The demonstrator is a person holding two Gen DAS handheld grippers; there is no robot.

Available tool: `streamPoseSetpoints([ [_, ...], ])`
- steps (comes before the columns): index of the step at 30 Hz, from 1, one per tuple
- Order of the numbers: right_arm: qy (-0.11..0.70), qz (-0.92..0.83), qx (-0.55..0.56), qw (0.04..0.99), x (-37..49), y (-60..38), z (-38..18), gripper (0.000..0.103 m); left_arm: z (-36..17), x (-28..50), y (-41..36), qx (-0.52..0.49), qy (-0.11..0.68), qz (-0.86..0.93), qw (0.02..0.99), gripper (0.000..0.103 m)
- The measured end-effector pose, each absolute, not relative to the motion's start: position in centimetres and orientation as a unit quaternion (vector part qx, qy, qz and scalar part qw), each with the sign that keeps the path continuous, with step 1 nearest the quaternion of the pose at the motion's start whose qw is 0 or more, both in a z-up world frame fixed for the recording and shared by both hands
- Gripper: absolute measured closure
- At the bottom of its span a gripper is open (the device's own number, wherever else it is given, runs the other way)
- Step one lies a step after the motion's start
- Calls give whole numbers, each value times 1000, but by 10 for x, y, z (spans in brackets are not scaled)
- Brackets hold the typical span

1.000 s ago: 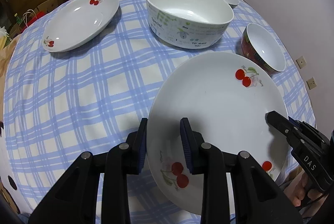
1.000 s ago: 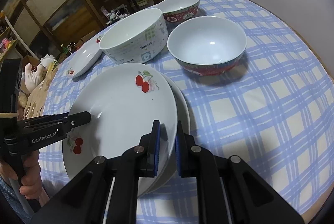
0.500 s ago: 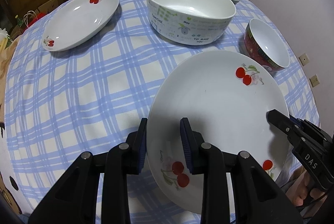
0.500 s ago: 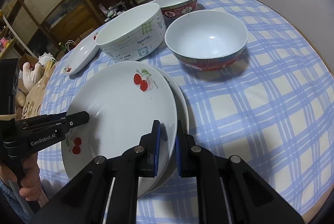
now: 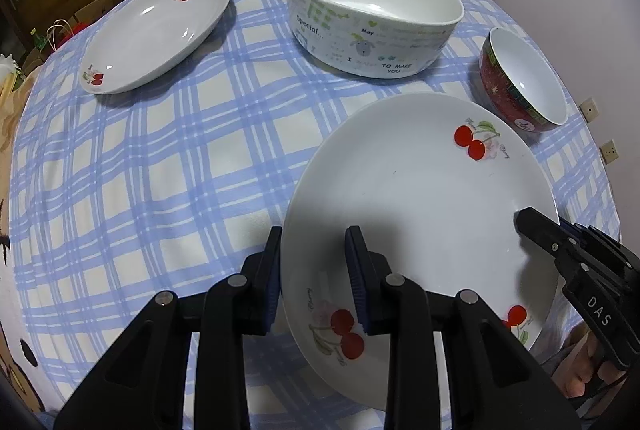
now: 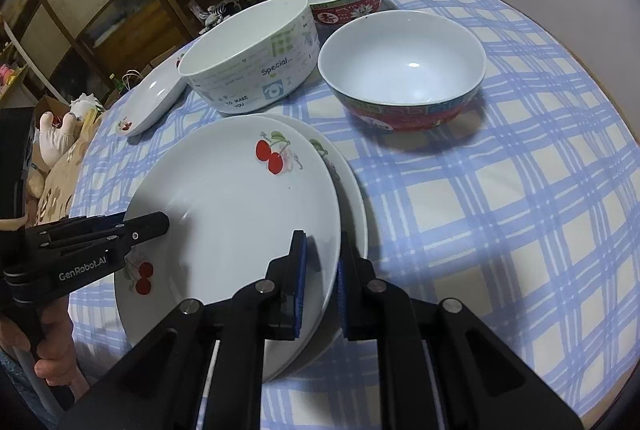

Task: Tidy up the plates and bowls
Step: 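Hold the stacked plate with the right tool while the left tool keeps its plate, then open the left tool releasing its cherry plate while the right tool opens on the stack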

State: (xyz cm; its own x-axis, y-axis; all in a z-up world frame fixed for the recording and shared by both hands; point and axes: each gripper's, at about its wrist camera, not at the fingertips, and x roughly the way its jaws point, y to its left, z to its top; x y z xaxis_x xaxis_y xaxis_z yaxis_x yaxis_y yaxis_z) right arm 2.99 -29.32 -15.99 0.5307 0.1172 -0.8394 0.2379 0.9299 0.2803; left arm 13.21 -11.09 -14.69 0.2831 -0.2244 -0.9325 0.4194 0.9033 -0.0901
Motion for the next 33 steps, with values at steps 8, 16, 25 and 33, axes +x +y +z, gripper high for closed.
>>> streamPoseSetpoints([
  [8, 482, -38, 188, 855, 32, -293, -161, 84, -148, 133, -112, 88, 565, -204, 795, 74],
  [16, 476, -37, 199, 856, 31, -296, -162, 83, -150, 131, -114, 96, 559, -207, 797, 73],
  [25, 464, -41, 207, 860, 30, -298, -162, 83, -150, 123, -119, 131, 535, -204, 810, 72],
  [33, 458, -41, 212, 863, 25, -299, -160, 83, -148, 124, -111, 130, 530, -187, 817, 72],
])
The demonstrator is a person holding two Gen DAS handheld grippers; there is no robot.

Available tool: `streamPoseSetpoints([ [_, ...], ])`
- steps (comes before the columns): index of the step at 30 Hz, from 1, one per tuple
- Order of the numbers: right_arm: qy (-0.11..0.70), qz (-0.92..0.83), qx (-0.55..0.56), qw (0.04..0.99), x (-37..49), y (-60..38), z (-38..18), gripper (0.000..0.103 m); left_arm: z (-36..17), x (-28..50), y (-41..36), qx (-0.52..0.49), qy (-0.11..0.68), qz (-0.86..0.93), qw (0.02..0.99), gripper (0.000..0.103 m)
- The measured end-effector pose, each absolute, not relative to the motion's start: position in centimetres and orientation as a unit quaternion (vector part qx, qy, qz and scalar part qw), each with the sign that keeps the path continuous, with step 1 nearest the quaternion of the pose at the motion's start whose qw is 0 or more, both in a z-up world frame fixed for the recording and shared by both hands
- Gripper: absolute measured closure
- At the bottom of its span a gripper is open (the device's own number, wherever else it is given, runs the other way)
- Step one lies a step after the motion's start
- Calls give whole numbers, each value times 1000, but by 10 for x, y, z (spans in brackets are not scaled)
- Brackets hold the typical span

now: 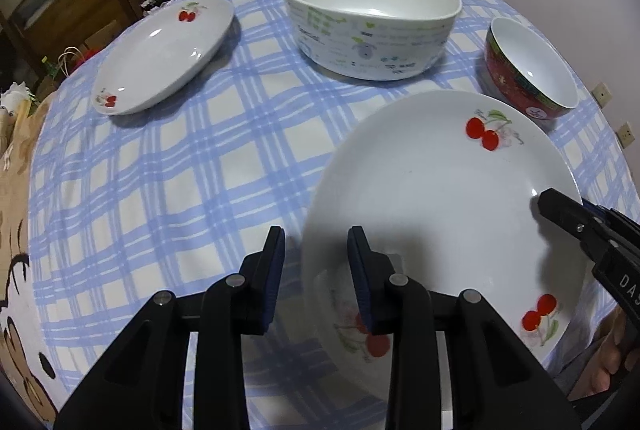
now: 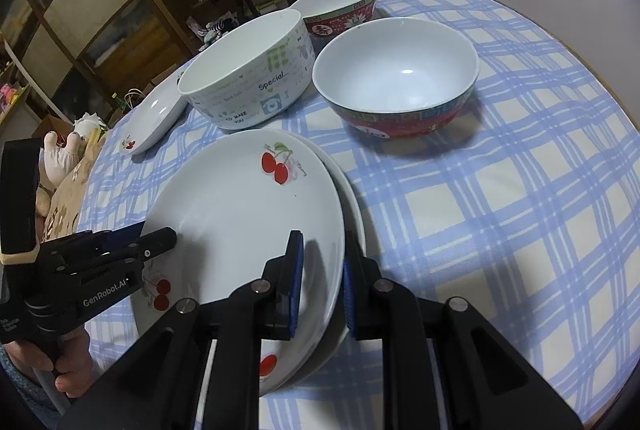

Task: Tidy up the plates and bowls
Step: 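Open the left tool releasing its cherry plate while the right tool opens on the stack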

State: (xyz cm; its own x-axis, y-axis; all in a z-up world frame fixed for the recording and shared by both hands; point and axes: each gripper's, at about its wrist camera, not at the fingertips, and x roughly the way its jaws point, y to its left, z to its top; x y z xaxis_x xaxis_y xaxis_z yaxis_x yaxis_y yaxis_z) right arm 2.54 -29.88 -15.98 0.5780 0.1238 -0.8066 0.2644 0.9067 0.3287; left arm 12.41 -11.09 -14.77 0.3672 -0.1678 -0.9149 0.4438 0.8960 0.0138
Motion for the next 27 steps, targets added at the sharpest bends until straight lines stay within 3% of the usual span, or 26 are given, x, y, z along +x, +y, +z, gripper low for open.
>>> streamPoseSetpoints([
  [8, 457, -47, 198, 866, 22, -296, -156, 83, -145, 120, -104, 127, 534, -178, 816, 71],
  [27, 455, -56, 191, 868, 15, -294, -150, 83, -122, 106, -82, 103, 519, -155, 834, 56],
])
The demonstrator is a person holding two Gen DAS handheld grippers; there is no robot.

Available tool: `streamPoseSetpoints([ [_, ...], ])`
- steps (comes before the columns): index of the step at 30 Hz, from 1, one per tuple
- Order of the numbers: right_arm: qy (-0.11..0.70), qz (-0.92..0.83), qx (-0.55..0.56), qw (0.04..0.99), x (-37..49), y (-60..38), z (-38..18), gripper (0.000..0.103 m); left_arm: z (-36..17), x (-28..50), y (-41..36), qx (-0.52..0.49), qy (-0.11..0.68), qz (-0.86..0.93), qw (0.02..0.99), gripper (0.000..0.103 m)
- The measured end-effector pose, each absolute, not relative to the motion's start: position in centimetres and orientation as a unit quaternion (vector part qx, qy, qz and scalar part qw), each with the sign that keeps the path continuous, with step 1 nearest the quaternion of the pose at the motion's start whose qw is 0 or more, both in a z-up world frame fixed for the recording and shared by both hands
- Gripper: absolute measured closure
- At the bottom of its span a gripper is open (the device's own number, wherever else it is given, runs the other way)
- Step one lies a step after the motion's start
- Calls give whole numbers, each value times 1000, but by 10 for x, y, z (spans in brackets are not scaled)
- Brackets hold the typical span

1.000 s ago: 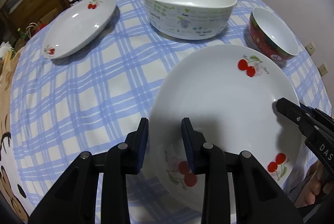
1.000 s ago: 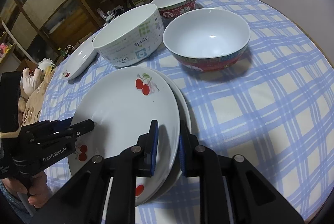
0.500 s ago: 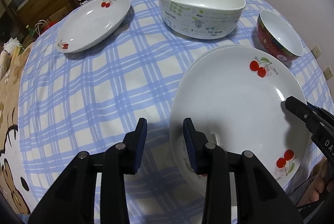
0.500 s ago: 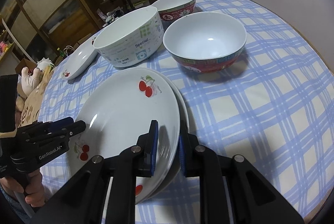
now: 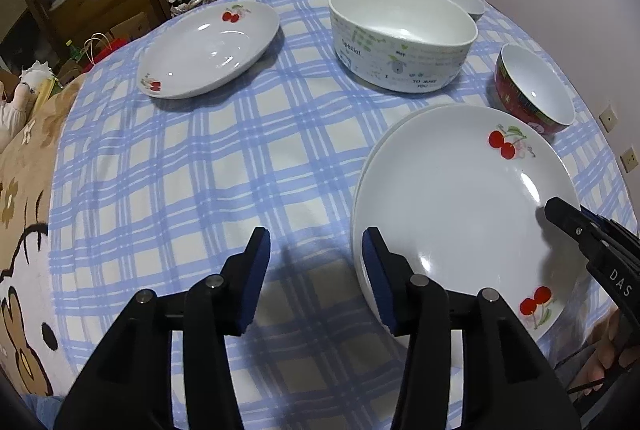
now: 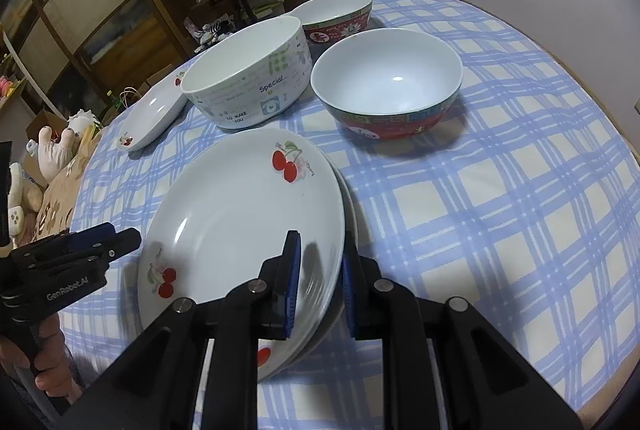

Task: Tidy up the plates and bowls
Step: 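Open the left tool releasing its cherry plate while the right tool opens on the stack, then close the left tool on another cherry plate rim while the right tool grips a plate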

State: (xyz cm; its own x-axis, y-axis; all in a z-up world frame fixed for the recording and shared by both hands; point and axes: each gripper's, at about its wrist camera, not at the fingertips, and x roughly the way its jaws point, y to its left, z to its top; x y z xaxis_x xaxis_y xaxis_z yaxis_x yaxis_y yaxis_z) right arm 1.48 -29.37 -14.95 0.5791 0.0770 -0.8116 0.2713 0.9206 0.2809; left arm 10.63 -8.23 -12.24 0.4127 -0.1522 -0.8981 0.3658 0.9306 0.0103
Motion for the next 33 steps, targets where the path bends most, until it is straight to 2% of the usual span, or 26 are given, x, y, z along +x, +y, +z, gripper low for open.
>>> streamPoseSetpoints([
  [4, 454, -65, 186, 869, 11, -294, -147, 81, -115, 102, -78, 102, 513, -152, 839, 53],
  [5, 452, -72, 180, 871, 10, -294, -145, 70, -113, 100, -78, 103, 511, -151, 840, 53],
  [7, 437, -75, 184, 877, 5, -296, -139, 58, -110, 98, -77, 103, 507, -150, 842, 52],
  [15, 410, -73, 189, 889, -6, -300, -122, 56, -97, 95, -66, 94, 499, -145, 849, 49],
  [20, 395, -65, 176, 899, -7, -293, -113, 45, -86, 99, -51, 76, 496, -134, 855, 48],
  [26, 395, -48, 158, 904, 4, -284, -107, 43, -76, 110, -49, 66, 484, -130, 863, 39],
  [30, 390, -32, 150, 908, 15, -277, -99, 43, -67, 121, -50, 60, 482, -146, 862, 29],
  [33, 383, -17, 144, 912, 28, -272, -89, 43, -56, 131, -49, 56, 478, -151, 863, 28],
])
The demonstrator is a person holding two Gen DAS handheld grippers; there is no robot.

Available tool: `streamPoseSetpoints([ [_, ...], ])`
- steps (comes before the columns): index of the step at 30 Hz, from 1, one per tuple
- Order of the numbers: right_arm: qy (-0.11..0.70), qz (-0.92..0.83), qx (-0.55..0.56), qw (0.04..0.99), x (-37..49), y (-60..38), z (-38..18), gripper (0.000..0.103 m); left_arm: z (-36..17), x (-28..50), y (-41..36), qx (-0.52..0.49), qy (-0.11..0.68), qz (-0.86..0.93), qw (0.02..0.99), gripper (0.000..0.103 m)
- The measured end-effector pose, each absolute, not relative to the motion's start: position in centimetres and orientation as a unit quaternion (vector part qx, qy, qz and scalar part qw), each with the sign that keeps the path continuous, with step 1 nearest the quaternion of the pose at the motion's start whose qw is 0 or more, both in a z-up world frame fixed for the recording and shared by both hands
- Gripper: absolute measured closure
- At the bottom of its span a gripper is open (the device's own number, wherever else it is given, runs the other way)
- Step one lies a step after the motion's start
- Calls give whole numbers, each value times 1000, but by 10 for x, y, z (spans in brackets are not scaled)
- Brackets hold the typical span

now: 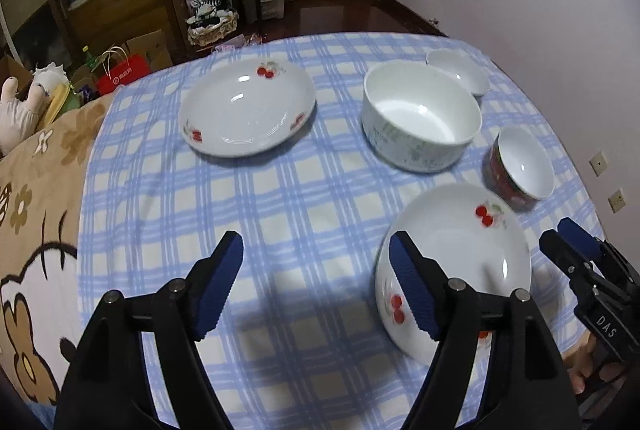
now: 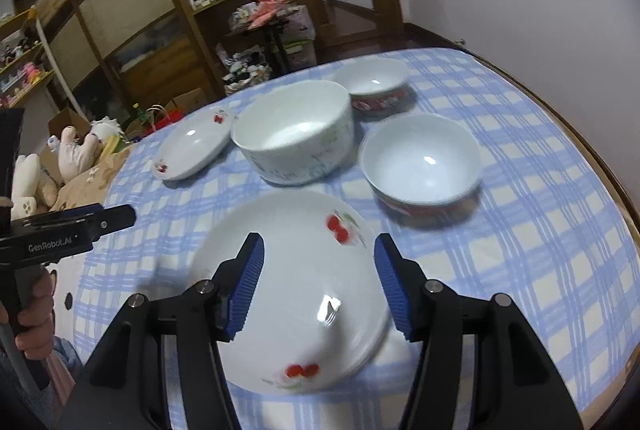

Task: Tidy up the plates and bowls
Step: 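Close the left tool on another cherry plate rim while the right tool grips a plate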

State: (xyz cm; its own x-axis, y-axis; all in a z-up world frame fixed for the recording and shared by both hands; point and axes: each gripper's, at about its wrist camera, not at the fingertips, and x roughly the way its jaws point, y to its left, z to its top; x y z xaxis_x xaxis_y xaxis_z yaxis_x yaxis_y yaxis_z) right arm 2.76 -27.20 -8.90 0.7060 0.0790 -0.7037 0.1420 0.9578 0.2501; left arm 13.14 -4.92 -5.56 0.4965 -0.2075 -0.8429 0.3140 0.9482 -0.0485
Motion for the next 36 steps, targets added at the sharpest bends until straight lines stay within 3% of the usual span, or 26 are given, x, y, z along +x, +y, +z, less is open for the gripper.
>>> streamPoseSetpoints([
  [4, 372, -4, 130, 919, 49, -264, -75, 40, -38, 147, -40, 52, 457, -139, 877, 15],
  [11, 362, 6, 109, 926, 99, -250, -66, 13, -30, 186, -13, 53, 455, -99, 884, 10],
  [18, 361, 21, 97, 927, 155, -237, -60, 12, -38, 236, 8, 84, 465, -73, 878, 9],
  [36, 350, 74, 77, 931, 256, -182, -78, 12, -100, 330, 47, 46, 506, -66, 859, 10],
])
